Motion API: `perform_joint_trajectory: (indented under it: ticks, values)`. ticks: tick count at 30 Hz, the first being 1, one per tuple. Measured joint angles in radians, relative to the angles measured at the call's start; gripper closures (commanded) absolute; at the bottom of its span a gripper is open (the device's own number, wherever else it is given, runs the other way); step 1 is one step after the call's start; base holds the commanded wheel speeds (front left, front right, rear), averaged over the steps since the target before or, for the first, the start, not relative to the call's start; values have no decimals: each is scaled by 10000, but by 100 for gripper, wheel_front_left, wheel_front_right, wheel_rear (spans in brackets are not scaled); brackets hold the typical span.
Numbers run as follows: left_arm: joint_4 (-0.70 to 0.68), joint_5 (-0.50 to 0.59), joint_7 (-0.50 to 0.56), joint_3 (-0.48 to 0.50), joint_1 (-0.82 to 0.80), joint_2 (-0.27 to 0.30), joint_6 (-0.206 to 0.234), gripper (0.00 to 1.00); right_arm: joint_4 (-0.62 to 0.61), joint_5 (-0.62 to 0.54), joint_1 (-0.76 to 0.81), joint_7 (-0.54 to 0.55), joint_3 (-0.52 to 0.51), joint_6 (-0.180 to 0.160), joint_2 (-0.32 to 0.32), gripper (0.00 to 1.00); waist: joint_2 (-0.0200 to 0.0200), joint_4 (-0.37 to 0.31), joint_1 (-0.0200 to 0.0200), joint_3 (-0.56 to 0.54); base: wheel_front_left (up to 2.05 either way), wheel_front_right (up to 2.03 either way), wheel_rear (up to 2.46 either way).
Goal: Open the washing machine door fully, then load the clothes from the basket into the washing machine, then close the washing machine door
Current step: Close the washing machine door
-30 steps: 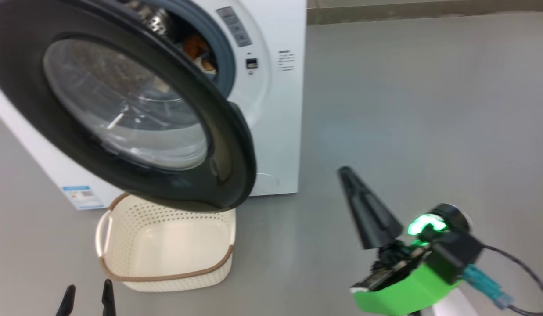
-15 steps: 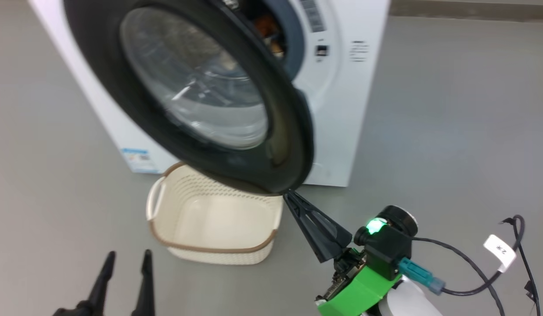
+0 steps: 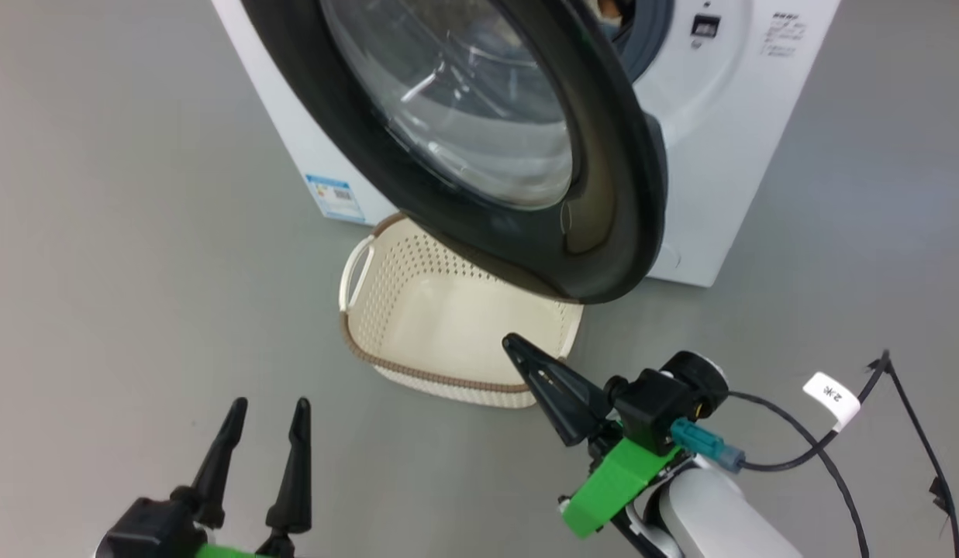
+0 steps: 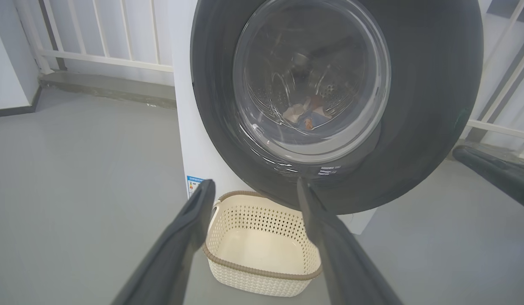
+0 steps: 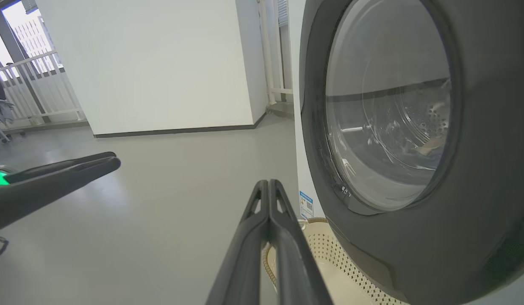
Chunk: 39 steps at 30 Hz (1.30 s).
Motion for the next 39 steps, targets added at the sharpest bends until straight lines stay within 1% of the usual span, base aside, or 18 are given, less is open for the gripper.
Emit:
perform_joint_trajectory:
  ticks: [4, 10, 19, 31, 39]
  values:
    - [-6, -201, 0, -157, -335, -35, 0, 0, 349, -146, -472, 0, -140, 0, -36, 100, 0, 157, 0, 494, 0, 0, 0]
    - [-21, -380, 0, -332, -953, -65, 0, 0, 869, -500, -1443, 0, -782, 0, -121, 100, 0, 260, 1, 1373, 0, 0, 0]
    - [-33, -470, 0, -516, -1584, -128, 0, 0, 1195, -1041, -2681, 0, -2042, 0, -138, 100, 0, 197, 1, 2370, 0, 0, 0]
    - [-33, -564, 0, -644, -1962, -151, 0, 0, 1206, -1812, -3641, 0, -2922, 23, -59, 100, 0, 30, 0, 3111, 0, 0, 0]
    - [-19, -704, -2, -844, -2294, -161, 0, 0, 1576, -2245, -5139, -2, -3212, 23, -453, 100, 0, 34, 0, 3650, 0, 0, 0]
